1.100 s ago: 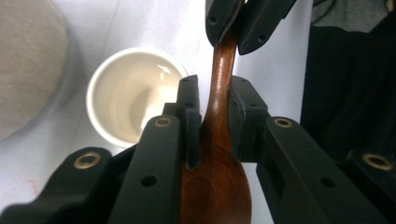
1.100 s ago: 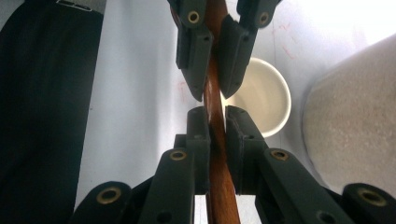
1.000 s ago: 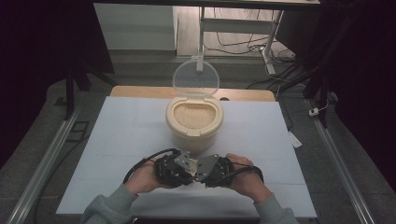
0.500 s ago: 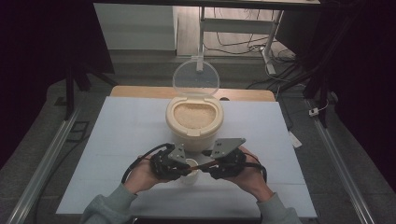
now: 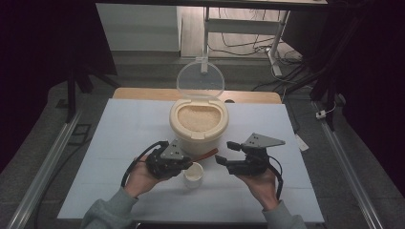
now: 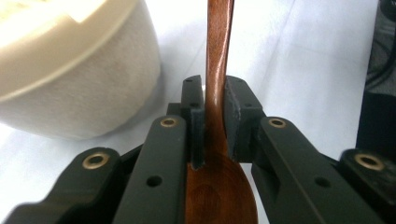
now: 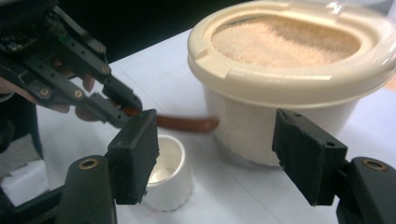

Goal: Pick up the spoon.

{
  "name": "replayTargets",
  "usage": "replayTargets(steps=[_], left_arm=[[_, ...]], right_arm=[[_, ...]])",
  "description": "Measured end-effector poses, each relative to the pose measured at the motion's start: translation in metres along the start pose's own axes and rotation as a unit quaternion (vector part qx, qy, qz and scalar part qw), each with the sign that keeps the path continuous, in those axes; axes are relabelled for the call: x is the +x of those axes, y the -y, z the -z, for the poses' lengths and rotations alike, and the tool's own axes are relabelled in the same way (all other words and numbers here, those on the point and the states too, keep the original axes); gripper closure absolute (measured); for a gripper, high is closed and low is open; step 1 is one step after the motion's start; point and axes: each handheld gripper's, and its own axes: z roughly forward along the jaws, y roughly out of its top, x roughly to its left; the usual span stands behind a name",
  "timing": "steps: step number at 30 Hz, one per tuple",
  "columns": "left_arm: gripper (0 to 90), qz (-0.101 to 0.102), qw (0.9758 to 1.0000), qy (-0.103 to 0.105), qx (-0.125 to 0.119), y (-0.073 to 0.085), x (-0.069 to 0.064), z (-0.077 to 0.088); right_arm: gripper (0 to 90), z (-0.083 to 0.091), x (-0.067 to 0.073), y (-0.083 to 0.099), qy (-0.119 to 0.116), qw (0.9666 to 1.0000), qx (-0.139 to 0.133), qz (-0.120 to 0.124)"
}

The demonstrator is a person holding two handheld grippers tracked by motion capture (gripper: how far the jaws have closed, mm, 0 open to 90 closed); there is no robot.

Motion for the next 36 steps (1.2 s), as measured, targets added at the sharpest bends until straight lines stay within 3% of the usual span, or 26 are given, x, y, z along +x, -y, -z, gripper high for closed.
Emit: replayTargets(steps=[11,18,23,27,36], left_arm=[[78.7,-0.002,0.9995,-0.018,-0.028,-0.003,-0.006,0.002],[78.7,-0.010,0.9991,-0.026,-0.032,-0.005,-0.012,0.000],[78.7,-0.019,0.9988,-0.032,-0.031,-0.007,-0.018,-0.003],[78.7,-0.026,0.9985,-0.037,-0.030,-0.009,-0.021,-0.003],[79.1,-0.032,0.9980,-0.042,-0.035,-0.009,-0.022,0.001]], right_arm=[[34.4,-0.015,0.009,0.004,-0.022,0.9982,-0.007,-0.055],[43.3,-0.021,0.013,0.006,-0.031,0.9929,-0.032,-0.110],[55.2,-0.022,0.014,0.008,-0.036,0.9906,-0.049,-0.123],[58.6,-0.022,0.014,0.010,-0.042,0.9888,-0.057,-0.131],[74.5,-0.018,0.012,0.009,-0.088,0.9818,-0.086,-0.145]])
